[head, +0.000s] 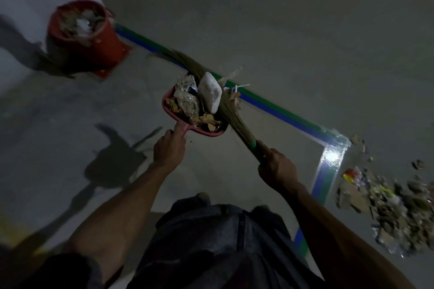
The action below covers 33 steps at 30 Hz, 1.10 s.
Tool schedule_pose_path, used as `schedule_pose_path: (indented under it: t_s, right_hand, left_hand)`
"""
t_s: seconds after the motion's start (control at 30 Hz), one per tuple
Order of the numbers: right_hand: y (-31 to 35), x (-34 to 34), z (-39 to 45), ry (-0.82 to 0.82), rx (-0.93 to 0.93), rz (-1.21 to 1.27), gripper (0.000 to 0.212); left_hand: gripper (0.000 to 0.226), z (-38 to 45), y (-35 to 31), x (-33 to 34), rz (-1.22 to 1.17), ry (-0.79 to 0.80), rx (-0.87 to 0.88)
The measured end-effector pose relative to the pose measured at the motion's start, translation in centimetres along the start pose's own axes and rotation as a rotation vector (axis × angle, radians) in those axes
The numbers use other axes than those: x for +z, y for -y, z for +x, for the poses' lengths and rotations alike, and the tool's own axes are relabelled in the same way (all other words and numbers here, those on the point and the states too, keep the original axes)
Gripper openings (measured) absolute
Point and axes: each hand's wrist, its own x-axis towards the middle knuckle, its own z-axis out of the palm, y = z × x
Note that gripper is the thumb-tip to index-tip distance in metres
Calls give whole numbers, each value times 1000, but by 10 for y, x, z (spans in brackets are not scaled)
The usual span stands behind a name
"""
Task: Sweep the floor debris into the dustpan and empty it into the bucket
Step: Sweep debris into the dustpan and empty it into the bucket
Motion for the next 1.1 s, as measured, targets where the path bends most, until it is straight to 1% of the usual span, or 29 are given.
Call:
schedule_pose_path:
  t_s: [0.17, 0.33, 0.57, 0.8, 0.97, 1.1]
  right_hand:
    - [83, -3, 61, 10, -86, -40, 73]
    - [153, -3, 134, 55, -178, -70, 75]
    - [244, 5, 257, 65, -259, -126, 74]
    - [353, -5, 361, 85, -337, -160, 74]
    - [431, -3, 419, 110, -336, -178, 75]
    - [495, 18, 464, 119, -298, -186, 75]
  left_hand:
    - [55, 38, 62, -50, -30, -86, -87]
    - [54, 85, 120, -85, -85, -160, -156]
    - [55, 185, 199, -128, -92, -217, -217]
    - [51, 279, 266, -196, -98, -272, -292]
    - [53, 330, 322, -235, -120, -284, -323]
    - [53, 382, 384, -264, -128, -258, -310]
